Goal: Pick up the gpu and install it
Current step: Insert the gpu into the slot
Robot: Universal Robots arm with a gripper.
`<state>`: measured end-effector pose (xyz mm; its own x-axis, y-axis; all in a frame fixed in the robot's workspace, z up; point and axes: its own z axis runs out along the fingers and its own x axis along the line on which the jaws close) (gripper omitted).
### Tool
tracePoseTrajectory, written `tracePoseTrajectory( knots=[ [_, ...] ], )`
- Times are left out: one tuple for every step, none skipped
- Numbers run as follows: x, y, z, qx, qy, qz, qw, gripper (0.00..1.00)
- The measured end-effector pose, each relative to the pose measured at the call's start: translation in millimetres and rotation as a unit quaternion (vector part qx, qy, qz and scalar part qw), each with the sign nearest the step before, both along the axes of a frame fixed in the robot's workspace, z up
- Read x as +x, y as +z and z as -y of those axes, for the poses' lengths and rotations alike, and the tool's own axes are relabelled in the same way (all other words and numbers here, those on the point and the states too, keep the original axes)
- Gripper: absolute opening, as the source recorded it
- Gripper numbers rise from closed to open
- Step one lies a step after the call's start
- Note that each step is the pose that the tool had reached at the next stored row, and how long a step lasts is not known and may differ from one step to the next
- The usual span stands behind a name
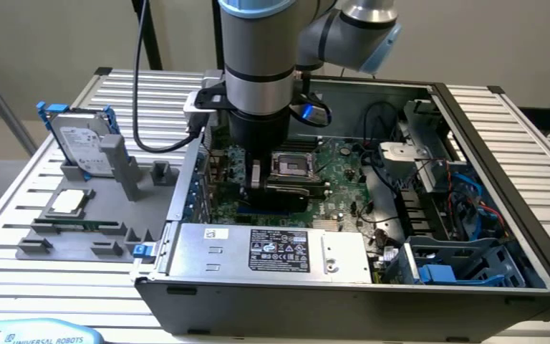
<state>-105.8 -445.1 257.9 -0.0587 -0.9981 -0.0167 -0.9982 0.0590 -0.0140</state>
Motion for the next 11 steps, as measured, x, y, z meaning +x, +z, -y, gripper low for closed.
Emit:
tracePoseTrajectory(
  knots=[
    [-0.1, -0.4, 0.0, 0.0000, 0.000, 0.0000, 1.0000, 0.27],
    [-0.1, -0.8, 0.0, 0.0000, 0.000, 0.0000, 1.0000, 0.27],
    [-0.1, -1.1, 0.0, 0.0000, 0.000, 0.0000, 1.0000, 0.27],
    [-0.1, -1.3, -0.1, 0.0000, 0.000, 0.0000, 1.0000, 0.27],
    [-0.1, -1.5, -0.1, 0.0000, 0.000, 0.0000, 1.0000, 0.27],
    [-0.2, -1.6, -0.2, 0.0001, 0.000, 0.0001, 1.0000, 0.27],
    [-0.2, -1.7, -0.3, 0.0001, 0.000, 0.0000, 1.0000, 0.27],
    [-0.2, -1.7, -0.5, 0.0001, 0.000, 0.0001, 1.0000, 0.27],
    [-0.3, -1.8, -0.7, 0.0001, 0.000, 0.0001, 1.0000, 0.27],
    [-0.3, -1.7, -0.9, 0.0001, 0.000, 0.0001, 1.0000, 0.27],
    [-0.4, -1.8, -1.1, 0.0001, 0.000, 0.0001, 1.0000, 0.27]
  ],
)
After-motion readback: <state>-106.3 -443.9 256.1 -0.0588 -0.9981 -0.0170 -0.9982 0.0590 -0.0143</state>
